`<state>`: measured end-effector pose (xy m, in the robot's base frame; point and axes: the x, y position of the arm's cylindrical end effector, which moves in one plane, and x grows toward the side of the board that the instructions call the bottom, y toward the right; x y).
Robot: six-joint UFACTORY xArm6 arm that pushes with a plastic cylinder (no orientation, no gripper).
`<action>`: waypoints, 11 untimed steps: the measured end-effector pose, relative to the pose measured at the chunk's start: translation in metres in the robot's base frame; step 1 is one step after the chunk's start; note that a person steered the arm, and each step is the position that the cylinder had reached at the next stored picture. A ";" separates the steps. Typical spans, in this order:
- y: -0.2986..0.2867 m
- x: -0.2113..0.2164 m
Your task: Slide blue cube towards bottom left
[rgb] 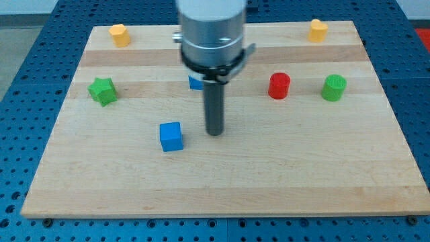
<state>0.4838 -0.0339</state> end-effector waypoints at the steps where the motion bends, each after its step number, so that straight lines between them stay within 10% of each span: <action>1: -0.043 0.000; 11: -0.081 0.082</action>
